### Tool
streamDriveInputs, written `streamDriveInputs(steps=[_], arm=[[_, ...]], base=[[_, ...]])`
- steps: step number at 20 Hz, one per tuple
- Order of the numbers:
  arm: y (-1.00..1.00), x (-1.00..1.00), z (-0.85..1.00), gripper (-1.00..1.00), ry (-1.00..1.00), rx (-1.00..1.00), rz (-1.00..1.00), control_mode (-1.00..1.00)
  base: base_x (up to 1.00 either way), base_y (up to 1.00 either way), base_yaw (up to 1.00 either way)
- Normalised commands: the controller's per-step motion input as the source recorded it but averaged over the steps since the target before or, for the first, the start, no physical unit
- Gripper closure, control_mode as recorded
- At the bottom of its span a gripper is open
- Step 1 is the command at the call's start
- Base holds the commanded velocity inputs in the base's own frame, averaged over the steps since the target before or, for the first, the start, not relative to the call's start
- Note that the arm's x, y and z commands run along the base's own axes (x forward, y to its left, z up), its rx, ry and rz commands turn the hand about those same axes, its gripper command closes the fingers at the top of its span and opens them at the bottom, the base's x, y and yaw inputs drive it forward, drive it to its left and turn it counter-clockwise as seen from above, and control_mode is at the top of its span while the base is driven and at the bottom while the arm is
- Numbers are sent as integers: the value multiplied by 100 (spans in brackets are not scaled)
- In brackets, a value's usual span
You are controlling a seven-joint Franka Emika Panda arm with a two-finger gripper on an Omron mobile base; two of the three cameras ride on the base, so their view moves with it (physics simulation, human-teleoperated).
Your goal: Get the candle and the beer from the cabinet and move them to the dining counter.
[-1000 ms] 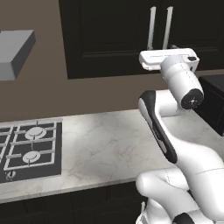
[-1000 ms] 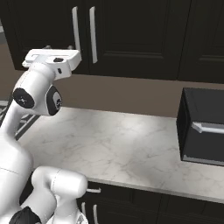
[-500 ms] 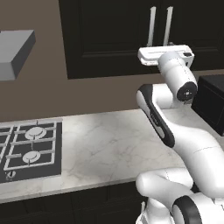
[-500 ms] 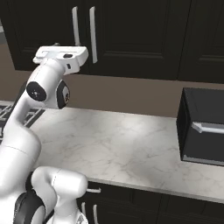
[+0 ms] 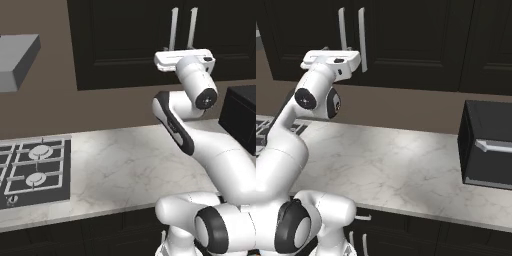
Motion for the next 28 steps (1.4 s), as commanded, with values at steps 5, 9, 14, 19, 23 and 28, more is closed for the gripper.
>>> streamDriveInputs(steps=[5, 9, 14, 19, 23, 28], arm=[[0, 33, 0, -100, 0, 0, 0, -100], [0, 33, 0, -100, 0, 0, 0, -100], [0, 29, 0, -100, 0, 0, 0, -100], [0, 29, 0, -100, 0, 0, 0, -100], [0, 29, 0, -100, 0, 0, 0, -100], [0, 9, 0, 100, 0, 0, 0, -100]], base=[[0, 0, 0], [0, 0, 0], [0, 0, 0], [0, 0, 0], [0, 0, 0], [0, 0, 0]])
